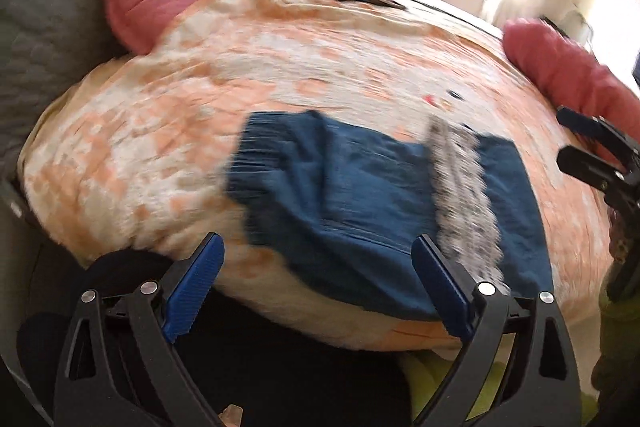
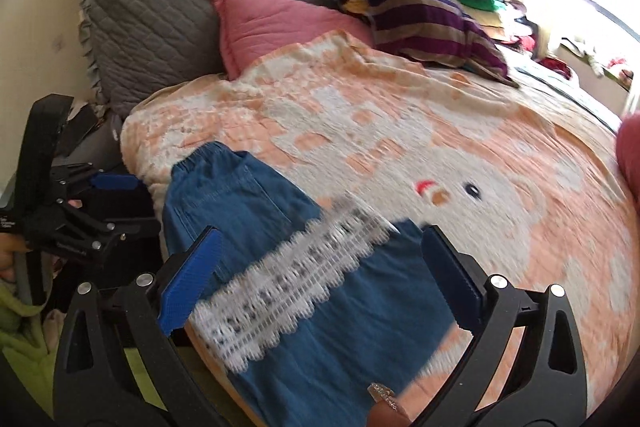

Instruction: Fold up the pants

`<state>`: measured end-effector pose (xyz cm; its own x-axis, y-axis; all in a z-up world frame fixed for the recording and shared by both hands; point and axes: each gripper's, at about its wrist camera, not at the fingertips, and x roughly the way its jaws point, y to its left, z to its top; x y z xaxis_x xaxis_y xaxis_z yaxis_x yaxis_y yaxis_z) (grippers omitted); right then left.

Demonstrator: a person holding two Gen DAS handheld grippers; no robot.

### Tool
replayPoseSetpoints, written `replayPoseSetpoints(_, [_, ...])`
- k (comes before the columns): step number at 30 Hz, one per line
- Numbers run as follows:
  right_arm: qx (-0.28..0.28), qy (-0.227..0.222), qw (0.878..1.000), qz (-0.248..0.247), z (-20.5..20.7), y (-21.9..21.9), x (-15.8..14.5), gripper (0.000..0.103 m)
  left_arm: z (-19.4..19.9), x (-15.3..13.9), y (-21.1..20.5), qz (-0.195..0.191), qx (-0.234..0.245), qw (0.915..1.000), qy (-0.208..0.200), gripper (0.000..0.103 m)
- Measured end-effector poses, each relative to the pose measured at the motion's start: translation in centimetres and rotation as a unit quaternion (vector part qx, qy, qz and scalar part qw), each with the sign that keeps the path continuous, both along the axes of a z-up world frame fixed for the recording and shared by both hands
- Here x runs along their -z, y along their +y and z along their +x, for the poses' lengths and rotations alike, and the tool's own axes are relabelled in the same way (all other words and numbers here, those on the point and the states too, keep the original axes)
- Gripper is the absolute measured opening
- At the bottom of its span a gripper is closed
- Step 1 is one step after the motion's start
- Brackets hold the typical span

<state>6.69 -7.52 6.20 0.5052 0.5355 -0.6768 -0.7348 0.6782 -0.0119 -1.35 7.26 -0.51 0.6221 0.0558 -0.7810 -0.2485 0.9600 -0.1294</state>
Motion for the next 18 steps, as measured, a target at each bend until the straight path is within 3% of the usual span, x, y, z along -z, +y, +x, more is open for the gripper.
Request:
replayPoseSetpoints(4, [-0.04, 0.017, 0.999, -0.014, 1.7, 3.7, 0.3, 0.094, -0.4, 0.8, 2.8, -0.033, -0.035, 0.9988, 0.006, 0.094])
replayPoseSetpoints(9, [-0.104, 0.058, 0.992, -0.034, 4.4, 8.9, 1.5, 0.094, 0.6, 2.6, 3.4, -0.068, -0.02, 0.9973, 0.019, 0.094])
replayPoseSetpoints(11, [-0.136, 0.078, 0.987, -0.041, 5.3, 11.3, 2.3, 0.094, 1.2, 3.3, 3.4, -0.083, -0.015, 0.9961, 0.024, 0.091])
replayPoseSetpoints(13, [-0.163, 0.098, 0.981, -0.05, 6.1, 13.6, 3.2, 0.094, 1.6, 4.0, 3.5, -0.096, -0.011, 0.995, 0.026, 0.075])
replayPoseSetpoints(18, [-0.227, 0.144, 0.959, -0.085, 7.6, 18.7, 6.1, 0.094, 2.4, 5.4, 3.6, -0.112, -0.004, 0.9931, 0.035, 0.067])
